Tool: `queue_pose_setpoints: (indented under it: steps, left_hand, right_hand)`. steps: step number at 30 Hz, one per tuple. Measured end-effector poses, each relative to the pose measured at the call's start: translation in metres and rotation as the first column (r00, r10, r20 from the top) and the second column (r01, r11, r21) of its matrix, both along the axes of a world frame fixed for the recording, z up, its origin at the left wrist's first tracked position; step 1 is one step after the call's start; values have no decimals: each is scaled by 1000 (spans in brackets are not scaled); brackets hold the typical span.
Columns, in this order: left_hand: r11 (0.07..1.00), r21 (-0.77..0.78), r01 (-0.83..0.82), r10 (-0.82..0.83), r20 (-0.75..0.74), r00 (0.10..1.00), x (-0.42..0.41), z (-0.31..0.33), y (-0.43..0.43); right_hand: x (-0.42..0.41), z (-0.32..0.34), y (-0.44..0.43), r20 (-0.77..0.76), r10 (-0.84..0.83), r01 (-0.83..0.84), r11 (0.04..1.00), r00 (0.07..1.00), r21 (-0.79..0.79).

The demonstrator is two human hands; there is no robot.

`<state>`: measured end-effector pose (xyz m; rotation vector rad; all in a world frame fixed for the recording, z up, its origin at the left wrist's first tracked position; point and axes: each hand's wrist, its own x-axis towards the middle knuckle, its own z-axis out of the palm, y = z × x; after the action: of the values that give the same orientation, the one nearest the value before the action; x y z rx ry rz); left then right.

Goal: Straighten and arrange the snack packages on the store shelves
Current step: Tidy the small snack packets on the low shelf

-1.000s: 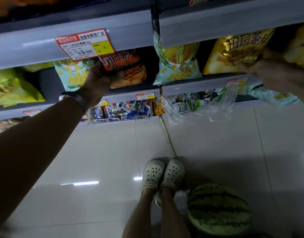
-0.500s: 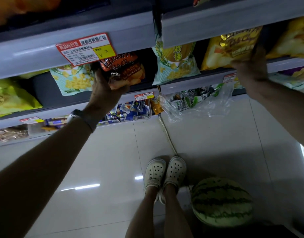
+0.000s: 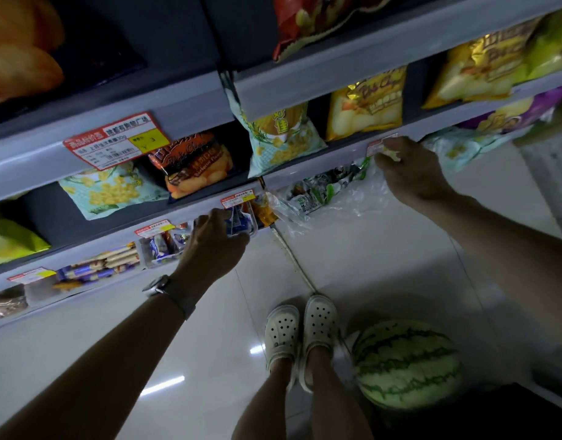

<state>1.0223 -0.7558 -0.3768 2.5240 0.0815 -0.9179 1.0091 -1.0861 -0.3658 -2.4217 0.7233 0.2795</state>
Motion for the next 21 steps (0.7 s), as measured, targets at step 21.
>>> queue_pose_setpoints:
  steps: [21]
  left_hand:
    - [863, -235, 447, -423, 146, 894, 14, 20, -298]
  right_hand:
    - [-65, 21, -154, -33, -180, 174, 976, 983, -130]
